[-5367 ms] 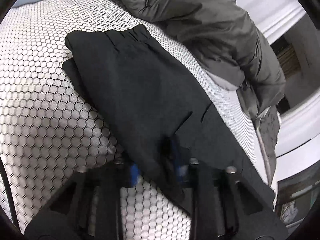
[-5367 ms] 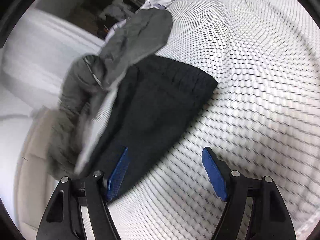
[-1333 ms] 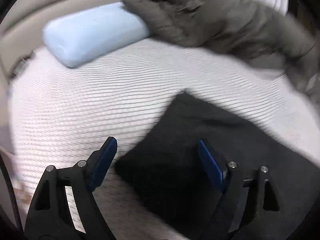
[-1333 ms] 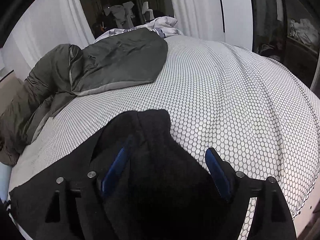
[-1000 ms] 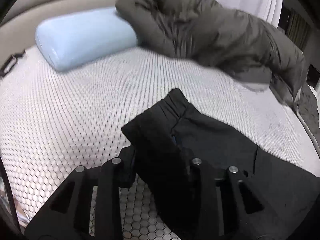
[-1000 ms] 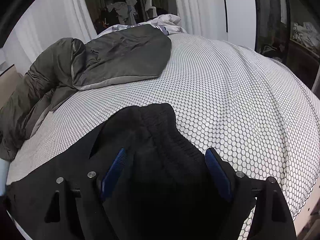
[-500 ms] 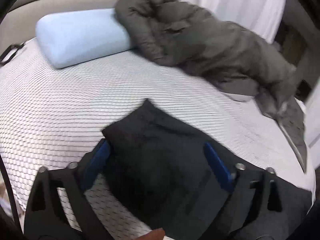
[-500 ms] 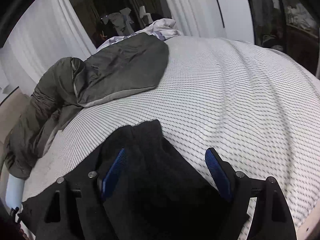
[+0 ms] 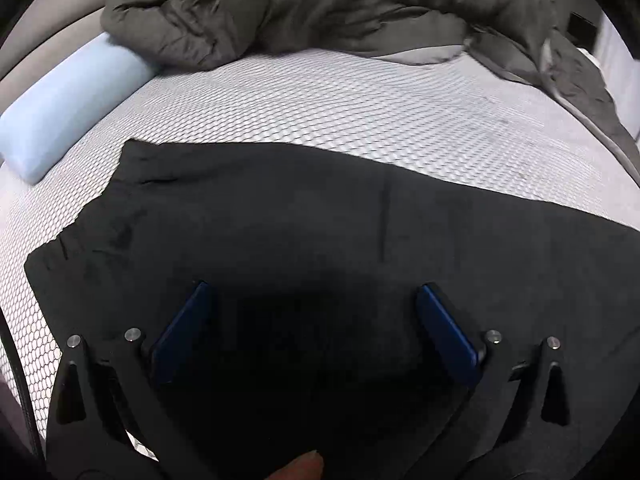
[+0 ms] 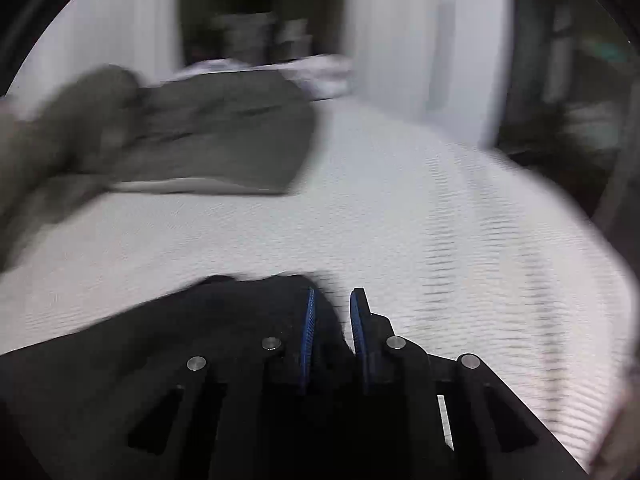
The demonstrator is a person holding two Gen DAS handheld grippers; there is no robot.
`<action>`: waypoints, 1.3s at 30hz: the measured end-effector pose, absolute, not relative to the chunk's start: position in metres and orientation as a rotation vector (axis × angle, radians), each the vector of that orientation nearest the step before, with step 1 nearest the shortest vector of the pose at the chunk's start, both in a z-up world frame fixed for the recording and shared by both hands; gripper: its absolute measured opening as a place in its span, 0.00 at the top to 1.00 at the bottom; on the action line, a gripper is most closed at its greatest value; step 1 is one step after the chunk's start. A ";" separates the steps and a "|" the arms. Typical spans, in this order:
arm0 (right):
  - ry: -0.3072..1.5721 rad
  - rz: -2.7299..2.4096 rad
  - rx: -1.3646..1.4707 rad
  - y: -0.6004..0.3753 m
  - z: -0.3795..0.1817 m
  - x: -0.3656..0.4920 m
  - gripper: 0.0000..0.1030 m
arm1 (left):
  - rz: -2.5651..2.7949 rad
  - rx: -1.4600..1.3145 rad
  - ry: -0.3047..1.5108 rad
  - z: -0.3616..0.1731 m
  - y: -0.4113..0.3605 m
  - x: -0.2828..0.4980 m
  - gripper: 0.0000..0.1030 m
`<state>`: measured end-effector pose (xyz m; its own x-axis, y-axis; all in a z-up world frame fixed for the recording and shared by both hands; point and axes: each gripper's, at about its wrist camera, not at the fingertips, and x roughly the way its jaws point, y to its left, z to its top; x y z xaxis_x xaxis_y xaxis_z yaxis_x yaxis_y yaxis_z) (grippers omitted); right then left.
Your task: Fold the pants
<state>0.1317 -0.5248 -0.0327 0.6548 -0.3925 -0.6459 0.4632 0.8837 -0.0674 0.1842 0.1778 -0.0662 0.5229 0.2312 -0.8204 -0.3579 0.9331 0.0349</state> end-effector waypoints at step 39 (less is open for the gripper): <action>0.732 -0.204 -0.082 -0.450 -0.045 0.030 0.11 | -0.159 -0.010 0.909 -0.053 0.002 0.111 0.01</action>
